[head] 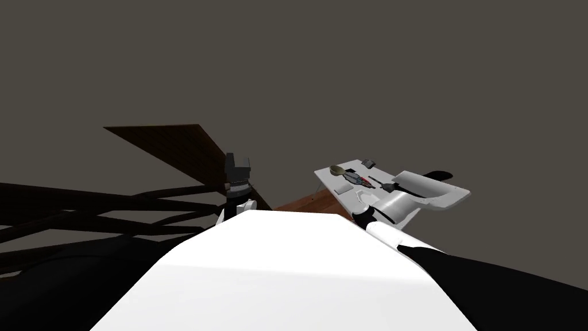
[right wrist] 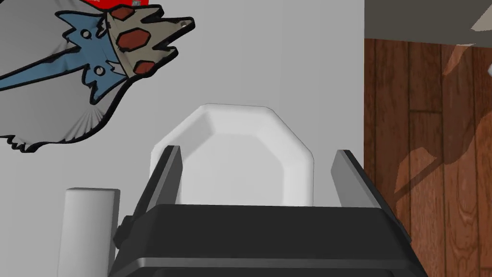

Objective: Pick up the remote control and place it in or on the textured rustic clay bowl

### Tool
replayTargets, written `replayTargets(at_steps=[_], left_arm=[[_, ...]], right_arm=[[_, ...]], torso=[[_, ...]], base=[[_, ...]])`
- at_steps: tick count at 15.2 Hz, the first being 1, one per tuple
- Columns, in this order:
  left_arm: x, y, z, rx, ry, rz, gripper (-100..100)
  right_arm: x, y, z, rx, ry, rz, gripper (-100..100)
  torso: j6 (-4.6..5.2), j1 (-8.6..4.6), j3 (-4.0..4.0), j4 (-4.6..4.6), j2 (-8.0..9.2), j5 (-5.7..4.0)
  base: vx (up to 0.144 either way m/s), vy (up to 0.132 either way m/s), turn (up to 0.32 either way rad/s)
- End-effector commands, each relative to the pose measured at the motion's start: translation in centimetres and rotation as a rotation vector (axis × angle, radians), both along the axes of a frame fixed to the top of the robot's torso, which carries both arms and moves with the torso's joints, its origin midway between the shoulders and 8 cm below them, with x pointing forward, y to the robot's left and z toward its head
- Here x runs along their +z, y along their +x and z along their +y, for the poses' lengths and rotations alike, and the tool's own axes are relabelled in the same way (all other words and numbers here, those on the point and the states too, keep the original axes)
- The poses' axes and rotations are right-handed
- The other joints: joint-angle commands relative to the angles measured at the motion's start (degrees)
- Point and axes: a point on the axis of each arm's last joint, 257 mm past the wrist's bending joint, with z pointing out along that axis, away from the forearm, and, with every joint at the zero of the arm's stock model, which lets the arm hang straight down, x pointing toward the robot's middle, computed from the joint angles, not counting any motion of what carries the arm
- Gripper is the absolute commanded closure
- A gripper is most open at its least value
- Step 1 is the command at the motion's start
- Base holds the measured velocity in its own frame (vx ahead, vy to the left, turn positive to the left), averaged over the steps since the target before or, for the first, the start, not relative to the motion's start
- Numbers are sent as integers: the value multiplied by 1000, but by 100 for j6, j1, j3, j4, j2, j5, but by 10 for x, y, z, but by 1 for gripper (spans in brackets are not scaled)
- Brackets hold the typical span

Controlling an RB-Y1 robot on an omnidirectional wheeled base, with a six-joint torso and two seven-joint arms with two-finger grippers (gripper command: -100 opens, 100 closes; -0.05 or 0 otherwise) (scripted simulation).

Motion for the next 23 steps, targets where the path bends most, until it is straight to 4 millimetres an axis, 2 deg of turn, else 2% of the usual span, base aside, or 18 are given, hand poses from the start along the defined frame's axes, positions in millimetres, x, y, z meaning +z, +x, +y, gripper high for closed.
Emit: replayTargets(at_steps=[1, 3, 4, 5, 6, 8, 9, 10, 13, 15, 16, 17, 18, 19, 21, 23], left_arm=[[0, 0, 0, 0, 0, 0, 0], [0, 0, 0, 0, 0, 0, 0], [0, 0, 0, 0, 0, 0, 0], [0, 0, 0, 0, 0, 0, 0], [0, 0, 0, 0, 0, 0, 0], [0, 0, 0, 0, 0, 0, 0], [0, 0, 0, 0, 0, 0, 0], [0, 0, 0, 0, 0, 0, 0], [0, 0, 0, 0, 0, 0, 0], [-1, 0, 0, -1, -1, 2, 0], [-1, 0, 0, -1, -1, 2, 0], [-1, 0, 0, -1, -1, 2, 0], [-1, 0, 0, -1, -1, 2, 0], [-1, 0, 0, -1, -1, 2, 0], [-1, 0, 0, -1, -1, 2, 0], [-1, 0, 0, -1, -1, 2, 0]], right_arm=[[-16, -6, 10, -40, 80, -2, -100], [-18, -7, 12, -41, 93, 4, -100], [-35, -11, 22, -87, 175, -3, -100], [-38, -13, 26, -89, 191, 5, -100], [-50, -16, 33, -129, 254, -6, -100], [-55, -19, 40, -132, 283, 10, -100], [-69, -22, 50, -170, 350, 8, -100], [-71, -24, 55, -172, 368, 18, -100], [-95, -32, 81, -237, 502, 34, -100], [-96, -33, 84, -239, 515, 42, -100], [-105, -38, 97, -266, 575, 55, -100], [-106, -38, 97, -266, 576, 56, -100], [-113, -42, 109, -288, 627, 70, -100], [-113, -42, 109, -288, 627, 70, -100], [-125, -49, 126, -319, 697, 96, -100], [-121, -47, 120, -311, 678, 88, -100]], torso=[[0, 0, 0, 0, 0, 0], [3, -2, -1, 0, -1, 1], [5, -3, 4, 1, 7, 0], [1, -3, 4, 2, 7, 0], [1, -1, 2, 1, 4, 0], [0, 4, -6, -2, -10, 1], [3, 3, -3, -1, -4, 2], [1, 3, -1, 0, -1, 1], [2, -1, 0, 0, 0, 0], [5, 16, -9, 1, -19, -2], [7, 24, -11, 1, -21, -1], [6, 26, -9, 1, -18, -1], [6, 26, -8, 2, -16, 0], [5, 25, -8, 1, -17, -1], [7, 26, -8, 1, -16, 0], [7, 27, -6, 2, -13, 0]], base=[[79, 16, 153], [48, 6, 32], [51, 8, 90], [67, 14, 136], [98, 23, 185], [81, 22, 93], [61, 17, 110], [59, 10, 107], [73, 6, 114], [61, -1, 72], [23, -13, 57], [20, -15, 65], [26, -19, 85], [32, -17, 75], [20, -14, 61], [11, -8, 31]])
